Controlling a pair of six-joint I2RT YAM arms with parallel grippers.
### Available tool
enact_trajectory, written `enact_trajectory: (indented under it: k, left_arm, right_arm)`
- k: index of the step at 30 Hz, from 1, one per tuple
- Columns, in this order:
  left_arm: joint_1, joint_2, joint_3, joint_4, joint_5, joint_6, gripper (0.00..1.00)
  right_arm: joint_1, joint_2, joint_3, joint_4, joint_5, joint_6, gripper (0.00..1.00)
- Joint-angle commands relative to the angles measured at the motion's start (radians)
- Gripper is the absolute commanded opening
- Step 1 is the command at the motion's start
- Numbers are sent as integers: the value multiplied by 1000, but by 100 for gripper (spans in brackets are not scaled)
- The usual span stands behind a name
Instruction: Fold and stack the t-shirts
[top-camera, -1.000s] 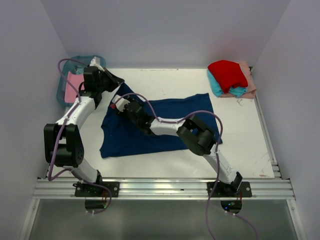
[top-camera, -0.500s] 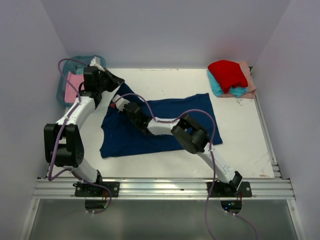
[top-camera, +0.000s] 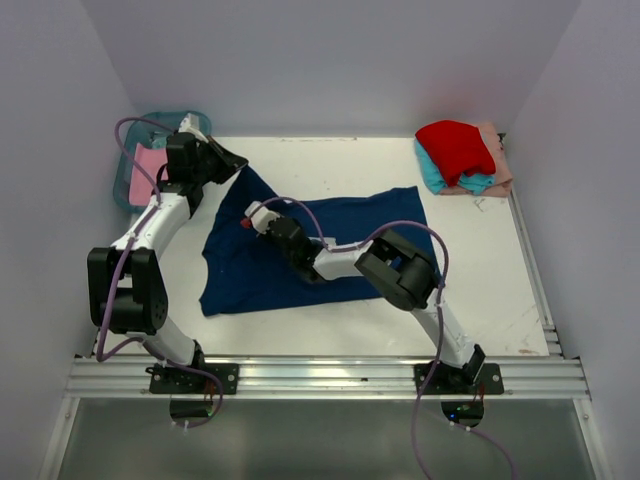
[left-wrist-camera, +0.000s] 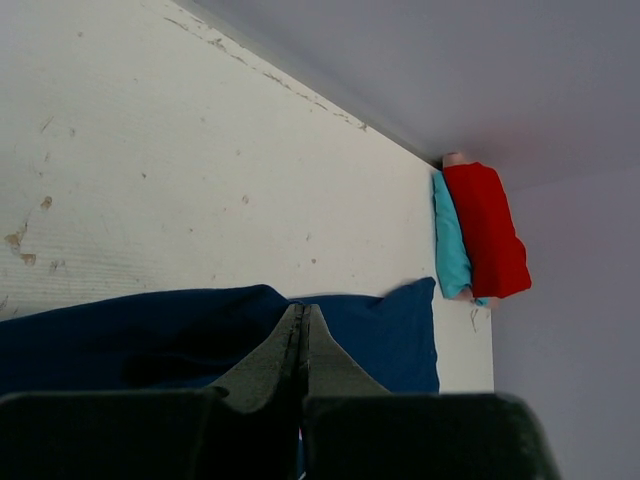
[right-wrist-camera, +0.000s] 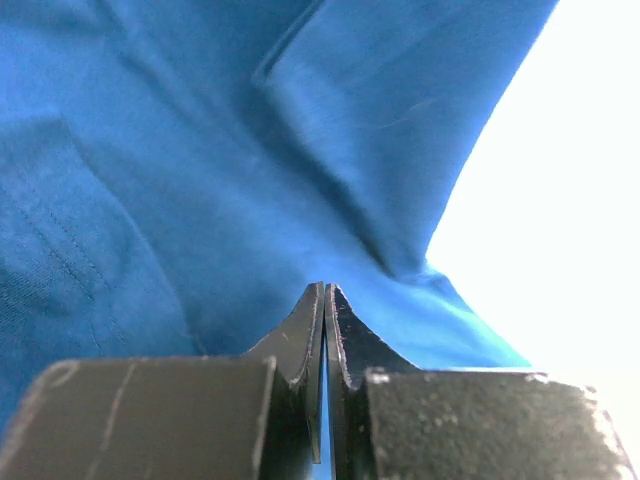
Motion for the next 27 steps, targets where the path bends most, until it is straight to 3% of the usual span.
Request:
enact_trajectory:
  k: [1,2,3,5,7,18,27]
  left_arm:
    - [12,-6,26,20,-3,4,0]
    - [12,-8,25,21,2,2,0]
    - [12,-6,25,26,5,-1,0]
    - [12,-6,23,26,3,-1,0]
    - [12,-8,25,24,5,-1,0]
    - [12,-9,37,18,10,-10,0]
    - [12,-3,60,18,23,-18,0]
  right_arm:
    - [-4,-132,-46,138,34,0,0]
    - [-4,-133,-48,137,34,0,0]
    - [-4,-133,-37,126,38,3,10]
    - [-4,-121,-13,91,29,20,44]
    - [-4,-97,38,34,11,30,50]
    - [-4,3,227,-85,-54,83,53]
    - [-2,11,221,-110,-86,129,59]
